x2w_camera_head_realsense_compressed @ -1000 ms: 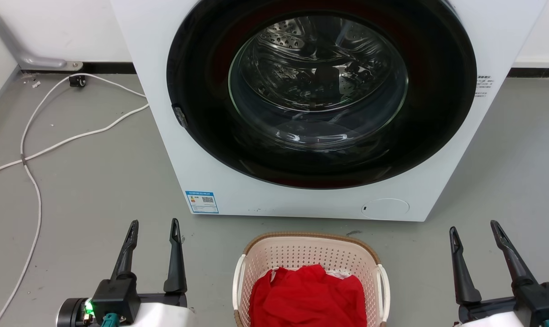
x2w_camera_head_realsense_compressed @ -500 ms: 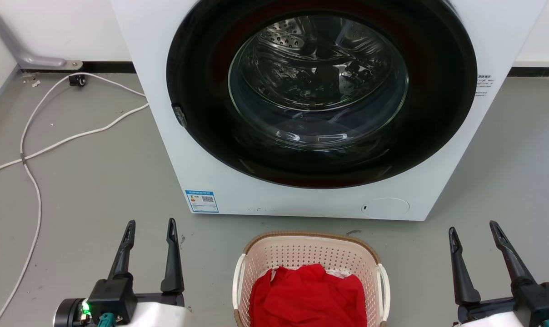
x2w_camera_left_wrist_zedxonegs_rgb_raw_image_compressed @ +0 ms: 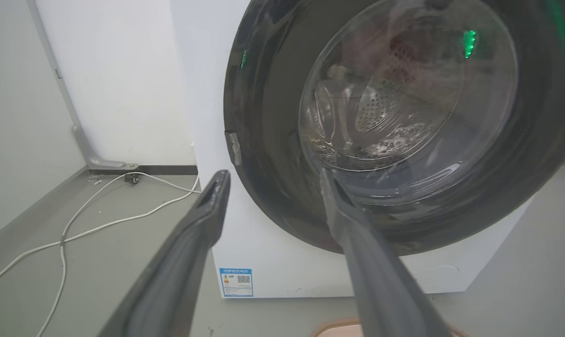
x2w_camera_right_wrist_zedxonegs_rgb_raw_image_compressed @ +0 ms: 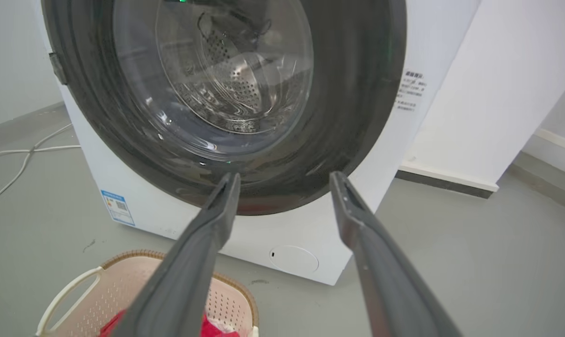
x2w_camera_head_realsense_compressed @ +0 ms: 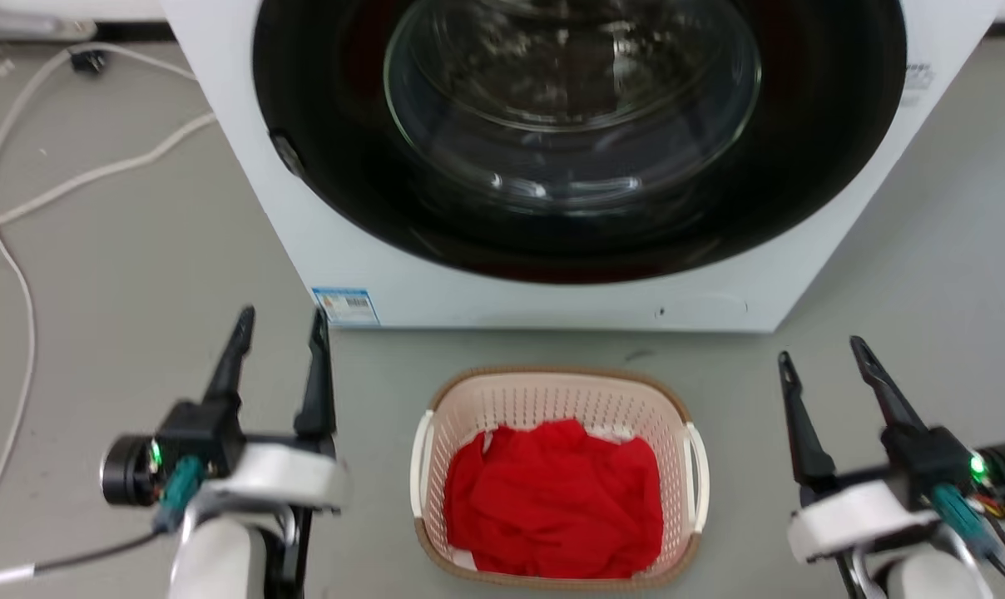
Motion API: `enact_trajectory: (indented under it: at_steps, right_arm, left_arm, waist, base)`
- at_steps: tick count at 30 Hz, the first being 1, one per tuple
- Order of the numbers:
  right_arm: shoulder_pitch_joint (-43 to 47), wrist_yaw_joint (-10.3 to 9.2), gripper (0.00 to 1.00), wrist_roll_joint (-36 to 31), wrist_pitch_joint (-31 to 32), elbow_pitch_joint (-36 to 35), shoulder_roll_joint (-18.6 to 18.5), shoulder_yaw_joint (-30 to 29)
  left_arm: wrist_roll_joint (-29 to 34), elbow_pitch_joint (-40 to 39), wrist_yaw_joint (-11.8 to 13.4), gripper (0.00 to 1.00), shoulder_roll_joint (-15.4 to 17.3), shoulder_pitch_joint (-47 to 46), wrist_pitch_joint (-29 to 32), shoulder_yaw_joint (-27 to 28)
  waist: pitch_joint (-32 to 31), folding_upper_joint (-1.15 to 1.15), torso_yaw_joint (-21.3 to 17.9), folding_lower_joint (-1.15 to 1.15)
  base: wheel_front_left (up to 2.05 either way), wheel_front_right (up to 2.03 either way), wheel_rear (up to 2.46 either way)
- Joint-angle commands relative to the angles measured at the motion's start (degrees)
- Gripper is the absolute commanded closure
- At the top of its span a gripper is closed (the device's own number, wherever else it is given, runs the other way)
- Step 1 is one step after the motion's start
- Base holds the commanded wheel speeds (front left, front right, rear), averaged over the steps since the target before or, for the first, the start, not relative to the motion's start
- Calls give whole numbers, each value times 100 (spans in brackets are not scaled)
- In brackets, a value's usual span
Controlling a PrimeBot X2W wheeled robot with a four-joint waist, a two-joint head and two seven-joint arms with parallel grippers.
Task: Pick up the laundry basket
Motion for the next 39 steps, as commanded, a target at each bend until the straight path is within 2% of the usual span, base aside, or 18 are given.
enact_trajectory:
  at_steps: [1, 7, 14, 17, 22, 27, 39]
  right_arm:
    - [-233, -4, 0, -76, -12, 161, -16, 46]
    - [-1027, -5, 0, -202, -12, 1276, -12, 77]
    - [-1830, -5, 0, -268, -11, 2875, -11, 154]
    - [-2153, -5, 0, -263, -11, 3357, -8, 186]
    - [-2607, -5, 0, -158, -12, 3944, -9, 373]
    - [-2993, -5, 0, -144, -12, 4415, -9, 527]
    - [-3710, -5, 0, -104, -12, 5456, -10, 758]
  left_arm:
    - [30, 164, -61, 0, 43, -199, -14, 11]
    - [73, 1312, -230, 0, 174, -929, -15, -56]
    - [29, 2776, -310, 0, 376, -1607, -14, -260]
    - [57, 3397, -327, 0, 447, -1943, -15, -440]
    - [-29, 4260, -331, 0, 524, -2398, -14, -630]
    - [-304, 4953, -333, 0, 466, -2858, -15, -834]
    - [-667, 5886, -335, 0, 457, -3622, -14, -1596]
  waist:
    - [360, 0, -105, 0]
    - [983, 0, -255, 0]
    - [1641, 0, -420, 0]
    - [1911, 0, -451, 0]
    - [2290, 0, -490, 0]
    - [2593, 0, -453, 0]
    - [3235, 0, -324, 0]
  base:
    - [0, 0, 0]
    - [0, 0, 0]
    - [0, 0, 0]
    - [0, 0, 0]
    - [0, 0, 0]
    - [0, 0, 0]
    - [0, 0, 0]
